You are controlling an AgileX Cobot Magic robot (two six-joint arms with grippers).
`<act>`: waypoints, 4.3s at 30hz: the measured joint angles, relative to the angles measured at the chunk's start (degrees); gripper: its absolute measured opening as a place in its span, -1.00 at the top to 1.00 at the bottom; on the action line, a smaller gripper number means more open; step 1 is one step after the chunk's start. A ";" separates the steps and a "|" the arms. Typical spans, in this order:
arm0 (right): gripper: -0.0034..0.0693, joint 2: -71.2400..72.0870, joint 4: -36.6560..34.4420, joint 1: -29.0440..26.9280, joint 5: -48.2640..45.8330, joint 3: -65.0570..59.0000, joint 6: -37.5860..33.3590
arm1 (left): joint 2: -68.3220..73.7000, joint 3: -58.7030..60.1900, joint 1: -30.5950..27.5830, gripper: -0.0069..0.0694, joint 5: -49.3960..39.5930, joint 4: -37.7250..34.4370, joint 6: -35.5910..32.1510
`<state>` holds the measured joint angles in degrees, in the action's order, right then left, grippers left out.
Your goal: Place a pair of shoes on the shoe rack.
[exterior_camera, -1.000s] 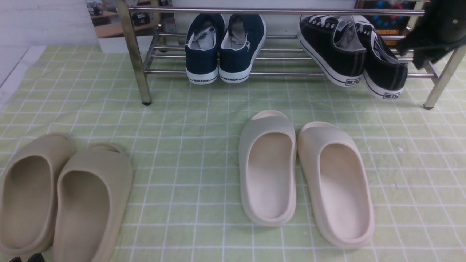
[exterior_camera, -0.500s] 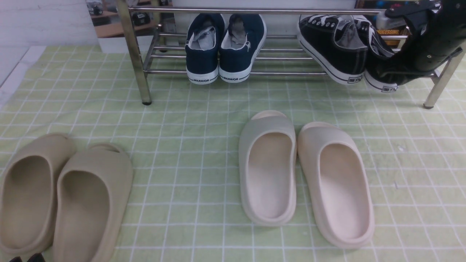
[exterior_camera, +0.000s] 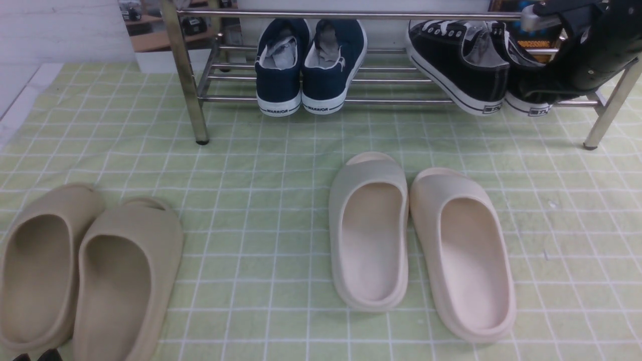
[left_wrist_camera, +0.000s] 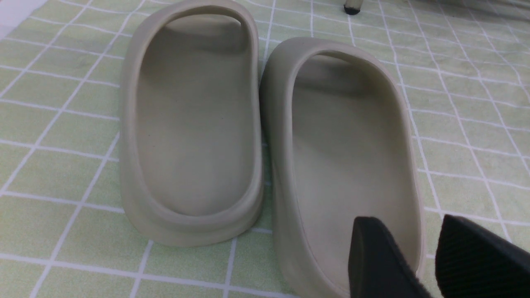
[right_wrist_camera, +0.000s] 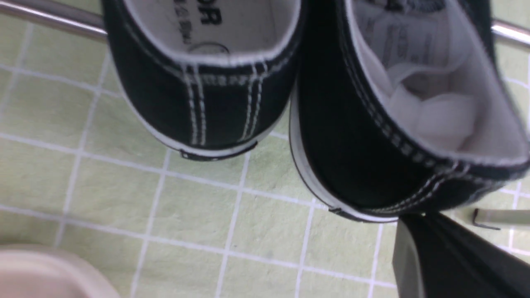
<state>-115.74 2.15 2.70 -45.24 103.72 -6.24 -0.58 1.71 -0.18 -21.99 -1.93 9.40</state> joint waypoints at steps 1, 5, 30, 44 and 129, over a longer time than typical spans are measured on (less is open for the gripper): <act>0.90 0.98 -0.30 0.07 -0.84 0.00 0.00 | 0.00 0.00 0.00 0.19 0.00 0.00 0.00; 0.89 6.75 -1.24 0.10 -3.52 0.00 0.00 | 0.00 0.00 0.00 0.19 0.00 0.00 0.00; 0.89 74.98 -9.32 0.10 7.56 -48.14 0.00 | 0.00 0.00 0.00 0.19 0.00 0.00 0.00; 0.87 84.41 -10.62 0.10 3.78 -53.08 0.00 | 0.00 0.00 0.00 0.19 0.00 0.00 0.00; 0.89 116.31 0.23 -7.74 23.44 -104.68 10.24 | 0.00 0.00 0.00 0.19 -0.02 0.00 -0.05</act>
<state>0.57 2.38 -5.04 -21.80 -0.97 4.00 -0.58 1.71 -0.18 -22.01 -1.93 9.35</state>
